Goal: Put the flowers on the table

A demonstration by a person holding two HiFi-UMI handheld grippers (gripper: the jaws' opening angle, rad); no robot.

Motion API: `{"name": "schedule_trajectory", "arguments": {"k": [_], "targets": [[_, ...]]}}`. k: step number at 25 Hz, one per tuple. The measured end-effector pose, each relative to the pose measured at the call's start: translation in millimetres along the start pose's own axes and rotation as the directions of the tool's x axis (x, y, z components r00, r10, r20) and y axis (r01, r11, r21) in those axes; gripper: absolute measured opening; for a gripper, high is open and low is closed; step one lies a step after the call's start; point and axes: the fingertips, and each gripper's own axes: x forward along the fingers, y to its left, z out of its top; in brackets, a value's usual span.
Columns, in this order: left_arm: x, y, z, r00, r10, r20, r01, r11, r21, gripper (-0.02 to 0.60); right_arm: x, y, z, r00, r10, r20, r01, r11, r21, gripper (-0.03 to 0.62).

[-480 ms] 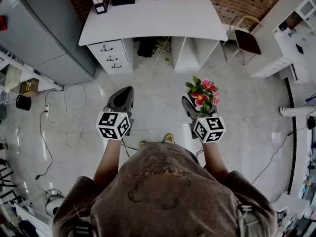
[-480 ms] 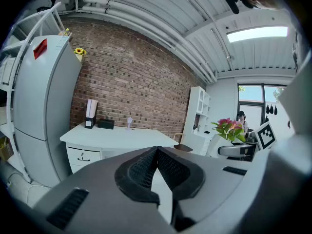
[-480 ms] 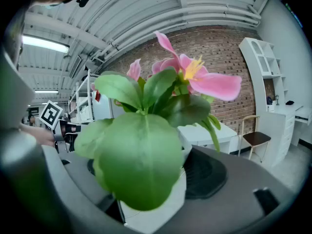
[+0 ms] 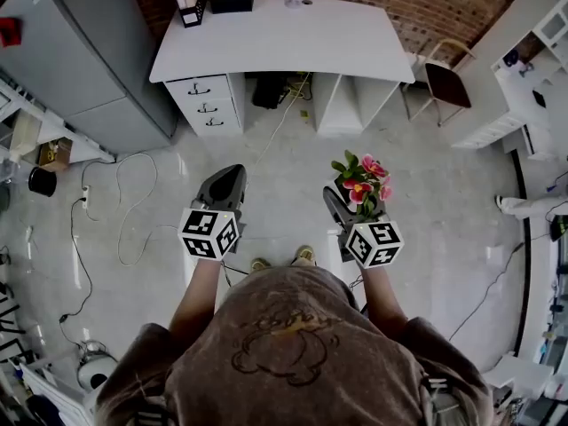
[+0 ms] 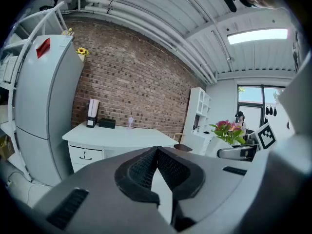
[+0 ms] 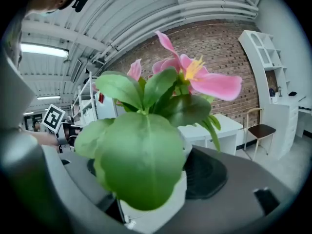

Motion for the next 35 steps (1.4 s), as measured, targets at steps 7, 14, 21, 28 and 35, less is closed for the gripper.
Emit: {"name": "schedule_trajectory", "arguments": {"k": [7,14,21,28,35], "targets": [[-19.4,21.1,-13.1,0.999,-0.034,-0.01,0.034,0.999,0.012,0.02,-1.6,27.0,-23.6,0.999,-0.043,-0.006,0.043,0.999,-0.006,0.36],[-22.7,34.2,-14.7,0.998,-0.062,-0.011,0.062,0.998,0.007,0.02,-4.4,40.1,-32.8,0.996,-0.09,0.007,0.09,0.996,0.025,0.36],[-12.7,48.4,-4.0,0.998,-0.067,0.006,0.067,0.998,0.01,0.02,16.2,45.9,-25.0,0.996,-0.089,0.012,0.089,0.996,0.002,0.36],[14.2,65.6,0.3,0.998,-0.054,0.011,0.054,0.999,0.002,0.02,47.6,32.2,-18.2,0.997,-0.077,0.013,0.077,0.997,-0.003,0.36],[54.4,80.2,8.6,0.999,-0.039,0.002,0.039,0.999,0.005,0.02,92.2,8.3,-6.4,0.999,-0.045,0.01,0.045,0.999,0.006,0.36]]}}
